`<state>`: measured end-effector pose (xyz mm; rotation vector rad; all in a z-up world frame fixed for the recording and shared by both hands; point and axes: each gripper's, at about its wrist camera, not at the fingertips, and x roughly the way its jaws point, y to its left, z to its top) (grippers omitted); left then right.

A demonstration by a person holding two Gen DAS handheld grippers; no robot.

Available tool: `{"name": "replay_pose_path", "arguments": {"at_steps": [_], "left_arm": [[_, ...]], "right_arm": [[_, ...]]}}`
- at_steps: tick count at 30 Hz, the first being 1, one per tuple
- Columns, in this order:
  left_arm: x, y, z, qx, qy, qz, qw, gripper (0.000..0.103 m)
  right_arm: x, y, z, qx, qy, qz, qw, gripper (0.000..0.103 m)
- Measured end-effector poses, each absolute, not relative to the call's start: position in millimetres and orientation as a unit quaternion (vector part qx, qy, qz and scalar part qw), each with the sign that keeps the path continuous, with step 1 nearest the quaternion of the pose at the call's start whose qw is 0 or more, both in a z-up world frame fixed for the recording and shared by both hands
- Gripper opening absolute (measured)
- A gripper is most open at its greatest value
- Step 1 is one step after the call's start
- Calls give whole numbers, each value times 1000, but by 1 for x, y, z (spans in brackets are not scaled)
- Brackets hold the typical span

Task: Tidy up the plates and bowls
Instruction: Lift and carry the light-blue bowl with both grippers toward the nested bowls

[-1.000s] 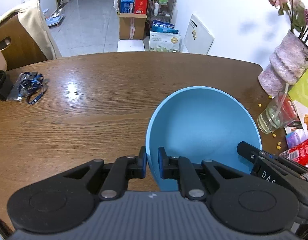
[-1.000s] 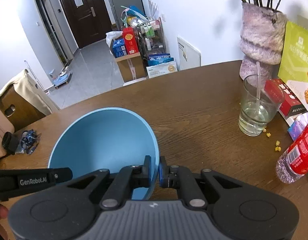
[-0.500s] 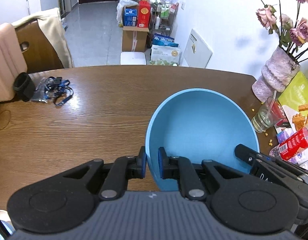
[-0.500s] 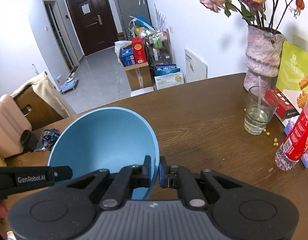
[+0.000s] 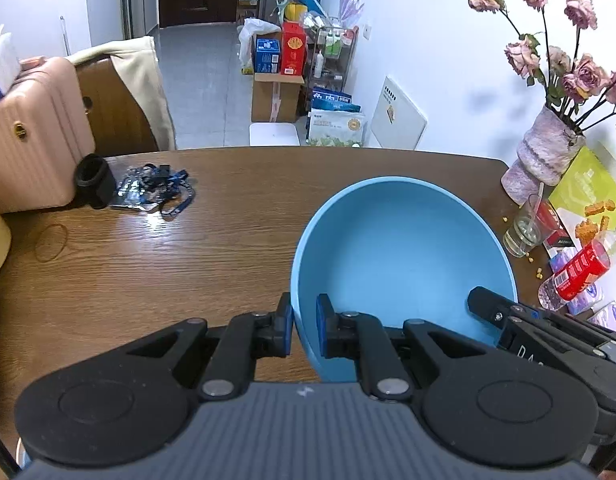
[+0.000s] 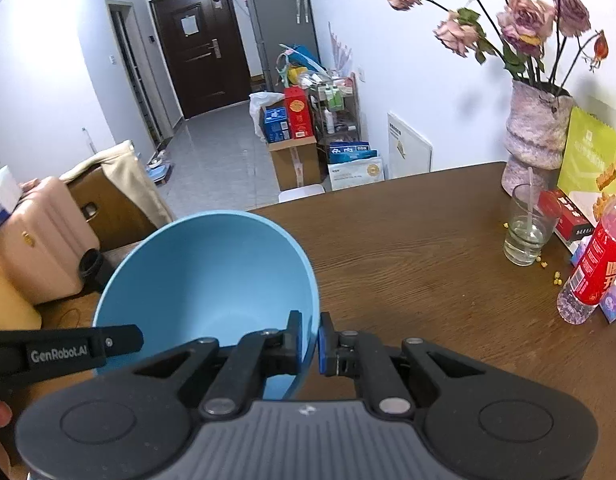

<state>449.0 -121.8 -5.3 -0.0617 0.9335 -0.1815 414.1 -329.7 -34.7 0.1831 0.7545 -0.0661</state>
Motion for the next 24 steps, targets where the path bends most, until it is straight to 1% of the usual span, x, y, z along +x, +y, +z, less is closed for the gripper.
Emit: {"name": "replay_pose_path", "arguments": {"at_steps": [11, 24], "left_arm": [[403, -68, 10, -36, 436, -88, 895, 12], [343, -21, 10, -26, 435, -110, 893, 12]], "right_arm": [[368, -276, -20, 77, 357, -15, 931, 8], [308, -225, -16, 67, 359, -7, 931, 8]]}}
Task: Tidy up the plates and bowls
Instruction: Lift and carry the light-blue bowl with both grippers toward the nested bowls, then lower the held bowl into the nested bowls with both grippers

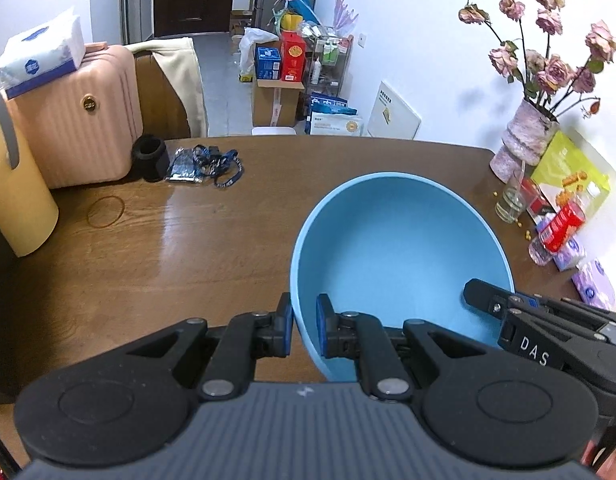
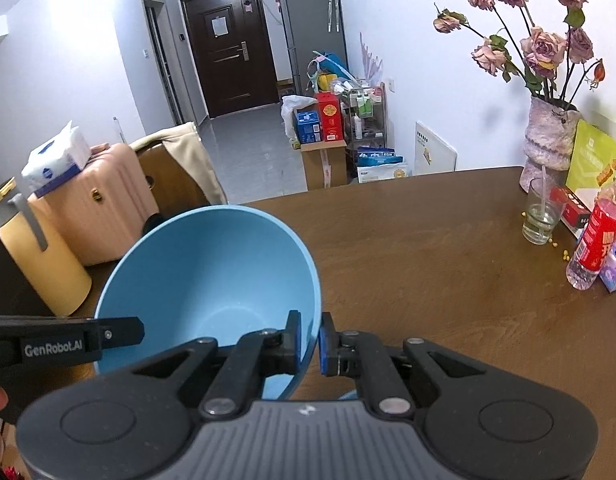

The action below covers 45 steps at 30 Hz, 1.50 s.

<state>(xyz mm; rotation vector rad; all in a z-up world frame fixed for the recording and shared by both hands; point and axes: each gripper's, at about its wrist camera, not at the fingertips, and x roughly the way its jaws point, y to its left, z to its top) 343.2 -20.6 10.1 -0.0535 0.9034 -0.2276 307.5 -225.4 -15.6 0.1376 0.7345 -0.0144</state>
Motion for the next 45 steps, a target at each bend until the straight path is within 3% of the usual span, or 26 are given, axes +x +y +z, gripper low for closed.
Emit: {"name": "replay_pose_path", "arguments": {"at_steps": [22, 45], "left_arm": [[274, 32, -19, -5, 457, -146, 878, 12], [255, 13, -33, -28, 469, -130, 873, 12]], "right_arm": [[228, -172, -43, 67, 382, -19, 921, 9], [224, -196, -51, 45, 401, 14, 915, 9]]}}
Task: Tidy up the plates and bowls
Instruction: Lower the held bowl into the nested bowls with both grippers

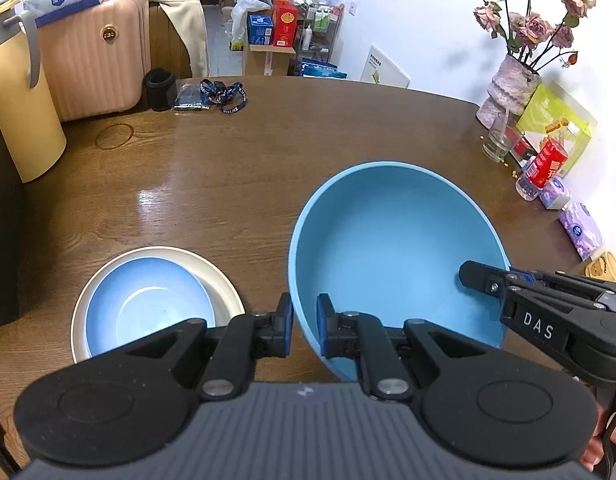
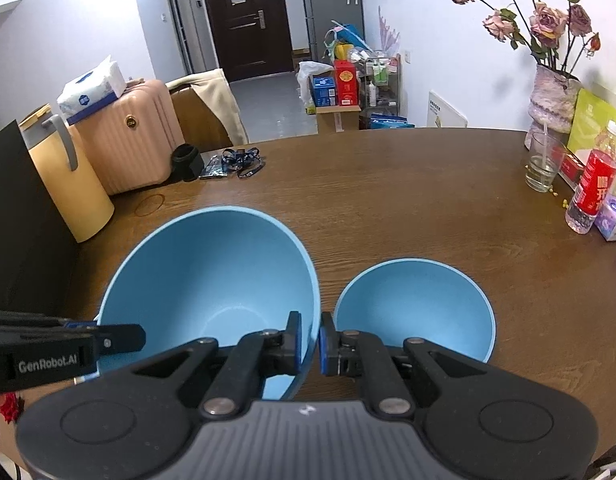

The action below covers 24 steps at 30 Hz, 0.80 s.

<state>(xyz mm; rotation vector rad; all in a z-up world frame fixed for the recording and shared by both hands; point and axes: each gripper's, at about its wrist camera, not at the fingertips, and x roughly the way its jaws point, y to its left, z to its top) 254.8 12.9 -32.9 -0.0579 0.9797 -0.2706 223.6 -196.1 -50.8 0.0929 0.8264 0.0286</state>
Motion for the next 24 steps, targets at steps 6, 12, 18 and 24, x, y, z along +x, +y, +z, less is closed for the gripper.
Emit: {"name": "replay_pose_path", "arguments": {"at_steps": [6, 12, 18, 24], "left_arm": [[259, -4, -34, -27, 470, -129, 873, 12], [266, -22, -37, -21, 474, -131, 871, 12], [270, -42, -36, -8, 472, -136, 871, 12], [275, -61, -37, 0, 474, -142, 869, 12]], "right_arm": [[228, -210, -52, 45, 402, 17, 915, 9], [234, -229, -56, 54, 407, 15, 911, 9], [237, -249, -57, 62, 405, 9, 912, 9], [239, -267, -59, 71, 405, 2, 911, 8]]}}
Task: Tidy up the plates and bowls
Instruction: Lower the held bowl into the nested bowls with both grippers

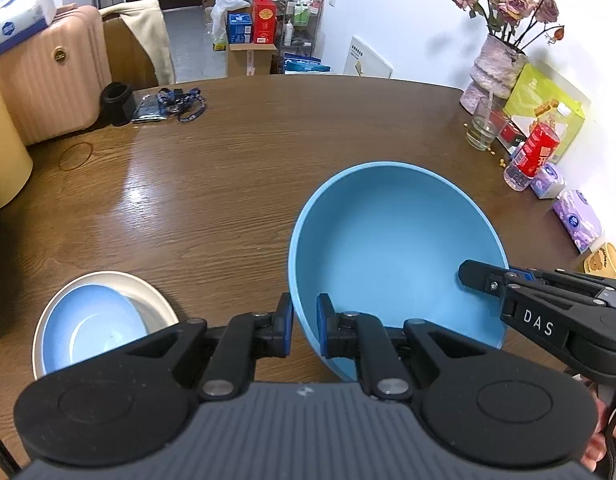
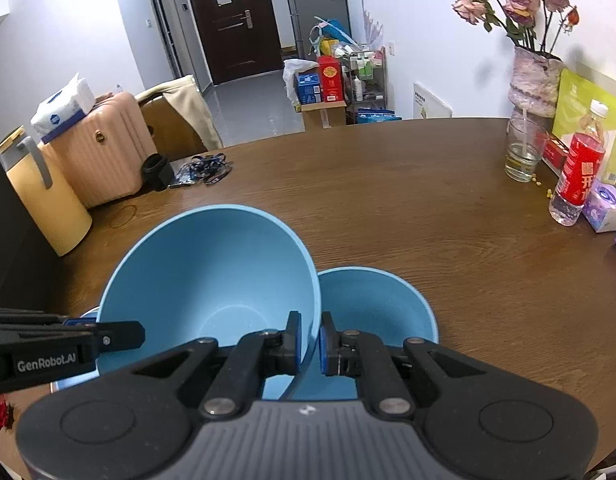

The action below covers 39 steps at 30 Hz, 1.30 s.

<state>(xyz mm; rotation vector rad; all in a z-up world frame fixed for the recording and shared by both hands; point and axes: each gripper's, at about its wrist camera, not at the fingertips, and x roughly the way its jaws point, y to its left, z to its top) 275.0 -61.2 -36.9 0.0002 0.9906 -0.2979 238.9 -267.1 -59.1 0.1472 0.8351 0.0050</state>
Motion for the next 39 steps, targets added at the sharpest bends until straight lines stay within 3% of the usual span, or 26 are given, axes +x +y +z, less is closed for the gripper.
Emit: {"name": "replay_pose_path", "arguments": {"at_steps": [39], "left_arm": [[303, -141, -84, 8, 518, -121, 847, 12]], "right_arm": [[272, -334, -97, 9, 449, 14, 893, 10]]}}
